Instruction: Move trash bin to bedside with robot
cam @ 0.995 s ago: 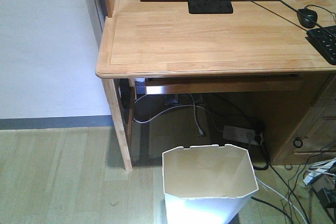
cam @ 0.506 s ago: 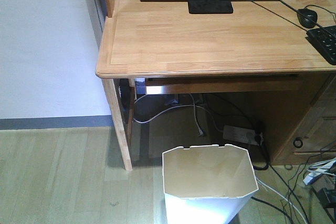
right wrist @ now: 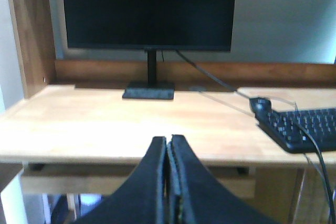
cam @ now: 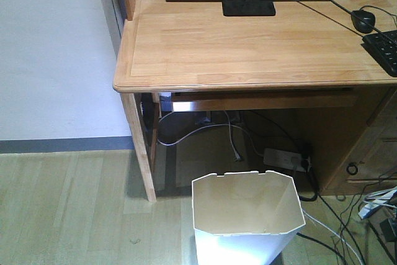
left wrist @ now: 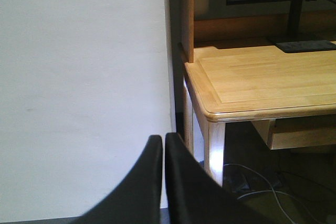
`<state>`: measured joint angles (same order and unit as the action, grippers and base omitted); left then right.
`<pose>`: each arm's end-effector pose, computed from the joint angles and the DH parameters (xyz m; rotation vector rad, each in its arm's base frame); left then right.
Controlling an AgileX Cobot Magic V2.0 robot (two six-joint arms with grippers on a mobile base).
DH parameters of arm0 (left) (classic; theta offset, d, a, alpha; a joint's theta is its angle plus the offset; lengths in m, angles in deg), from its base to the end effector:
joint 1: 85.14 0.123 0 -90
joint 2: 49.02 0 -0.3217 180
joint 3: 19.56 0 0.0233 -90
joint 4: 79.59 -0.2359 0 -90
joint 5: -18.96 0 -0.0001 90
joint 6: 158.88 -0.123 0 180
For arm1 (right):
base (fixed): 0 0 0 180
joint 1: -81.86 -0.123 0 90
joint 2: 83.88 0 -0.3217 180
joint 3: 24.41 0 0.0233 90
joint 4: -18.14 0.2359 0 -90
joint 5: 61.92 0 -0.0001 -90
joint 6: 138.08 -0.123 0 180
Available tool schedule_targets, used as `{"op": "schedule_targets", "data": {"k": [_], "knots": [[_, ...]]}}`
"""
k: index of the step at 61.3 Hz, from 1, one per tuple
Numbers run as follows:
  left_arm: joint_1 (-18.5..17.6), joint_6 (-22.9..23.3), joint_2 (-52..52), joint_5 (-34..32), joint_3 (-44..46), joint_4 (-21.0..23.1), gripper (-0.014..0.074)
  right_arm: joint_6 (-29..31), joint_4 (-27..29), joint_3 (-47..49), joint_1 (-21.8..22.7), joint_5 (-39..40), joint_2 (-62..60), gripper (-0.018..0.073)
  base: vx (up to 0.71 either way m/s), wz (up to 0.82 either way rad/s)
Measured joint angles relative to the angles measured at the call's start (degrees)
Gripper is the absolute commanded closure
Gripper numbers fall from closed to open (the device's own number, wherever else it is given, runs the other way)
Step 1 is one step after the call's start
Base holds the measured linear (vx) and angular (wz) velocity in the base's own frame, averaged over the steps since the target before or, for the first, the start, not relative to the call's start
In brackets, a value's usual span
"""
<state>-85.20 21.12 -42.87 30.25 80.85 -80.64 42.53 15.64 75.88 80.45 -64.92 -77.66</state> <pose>0.0357 0.0004 0.1831 0.0134 1.6934 0.0157 0.0368 0.0006 0.2000 -0.0594 1.5510 -0.0252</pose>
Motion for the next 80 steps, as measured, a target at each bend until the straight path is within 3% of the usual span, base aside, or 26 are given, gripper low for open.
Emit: {"op": "schedule_targets", "data": {"k": [24, 51, 80], "knots": [[0.0, 0.0, 0.0, 0.0, 0.0, 0.0, 0.0603, 0.0, 0.0, 5.6, 0.0, 1.2, 2.0, 0.0568, 0.0, 0.0], [0.0, 0.0, 0.0, 0.0, 0.0, 0.0, 0.0603, 0.0, 0.1, 22.3, 0.0, -7.5, 24.2, 0.0568, 0.0, 0.0], [0.0, 0.0, 0.0, 0.0, 0.0, 0.0, 0.0603, 0.0, 0.1, 23.1, 0.0, -9.8, 33.3, 0.0545, 0.0, 0.0]]}}
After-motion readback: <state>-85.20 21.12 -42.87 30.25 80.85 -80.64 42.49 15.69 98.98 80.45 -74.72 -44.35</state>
